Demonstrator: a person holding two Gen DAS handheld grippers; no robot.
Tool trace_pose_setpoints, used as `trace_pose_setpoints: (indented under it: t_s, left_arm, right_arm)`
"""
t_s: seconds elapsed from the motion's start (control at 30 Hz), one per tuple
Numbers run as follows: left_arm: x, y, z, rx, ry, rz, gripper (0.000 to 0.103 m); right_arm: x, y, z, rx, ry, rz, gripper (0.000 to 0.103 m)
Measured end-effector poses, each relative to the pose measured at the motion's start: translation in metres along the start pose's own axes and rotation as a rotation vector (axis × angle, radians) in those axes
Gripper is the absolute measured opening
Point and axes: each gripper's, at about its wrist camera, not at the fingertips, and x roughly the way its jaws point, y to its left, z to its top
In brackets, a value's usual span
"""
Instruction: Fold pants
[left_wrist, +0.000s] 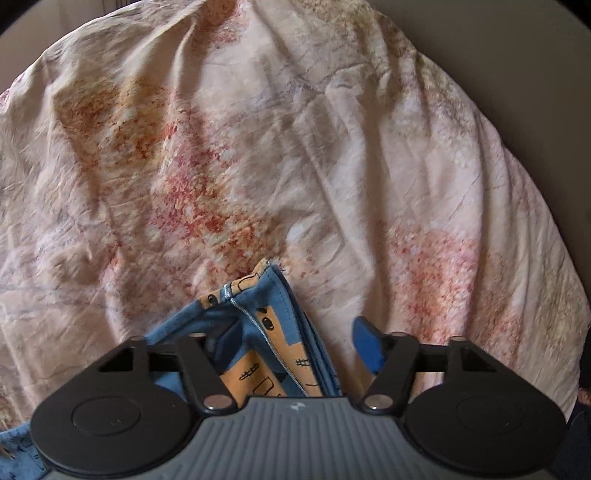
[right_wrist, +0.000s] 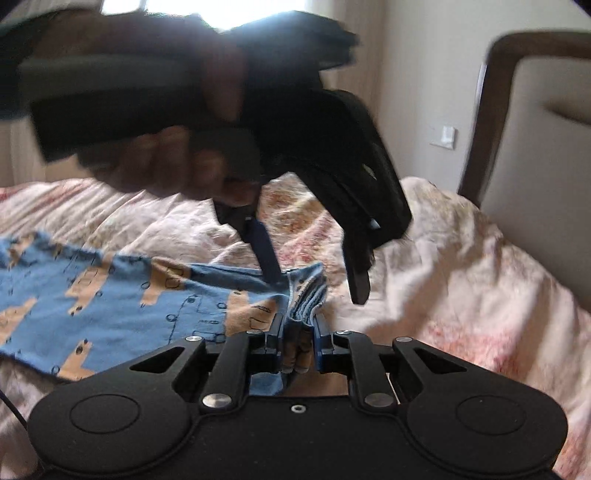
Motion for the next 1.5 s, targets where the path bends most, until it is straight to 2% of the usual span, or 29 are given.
trace_pose_setpoints:
  t_s: [0.3, 0.37, 0.43, 0.53, 0.63, 0.8, 1.0, 1.17, 1.33, 1.5]
  left_arm:
    - [0.0, 0.006, -0.004, -0.005, 0.018, 0.021, 0.055]
    - [-0.001, 0.008, -0.006, -0.013, 0.023, 0.017, 0.047]
    - [-0.002, 0.01, -0.009, -0.014, 0.022, 0.011, 0.033]
    - [-0.008, 0.013, -0.015, -0.017, 0.009, 0.001, 0.019]
    - [-0.022, 0.023, -0.024, -0.051, -0.022, -0.039, 0.014]
    - [-0.058, 0.058, -0.051, -0.167, -0.101, -0.149, 0.013]
    - [-0.108, 0.108, -0.103, -0.294, -0.246, -0.257, 0.013]
    - [-0.133, 0.152, -0.151, -0.366, -0.344, -0.317, 0.013]
    - [-0.13, 0.202, -0.199, -0.435, -0.4, -0.333, 0.013]
    - [-0.104, 0.238, -0.242, -0.488, -0.436, -0.315, 0.013]
  right_arm:
    - [0.002, 0.019, 0.004, -0.127, 0.013, -0.007, 0.016]
    - [0.002, 0.023, 0.005, -0.148, 0.015, -0.006, 0.015]
    - [0.001, 0.027, 0.006, -0.171, 0.018, -0.004, 0.015]
    - [-0.001, 0.033, 0.008, -0.205, 0.02, -0.001, 0.015]
    - [-0.005, 0.04, 0.01, -0.242, 0.02, -0.002, 0.015]
    - [-0.023, 0.055, 0.024, -0.327, -0.006, 0.026, 0.014]
    - [-0.046, 0.085, 0.05, -0.478, -0.046, 0.1, 0.014]
    - [-0.063, 0.126, 0.066, -0.582, -0.069, 0.167, 0.014]
    - [-0.063, 0.178, 0.073, -0.645, -0.019, 0.234, 0.014]
    - [-0.046, 0.23, 0.057, -0.729, 0.078, 0.308, 0.015]
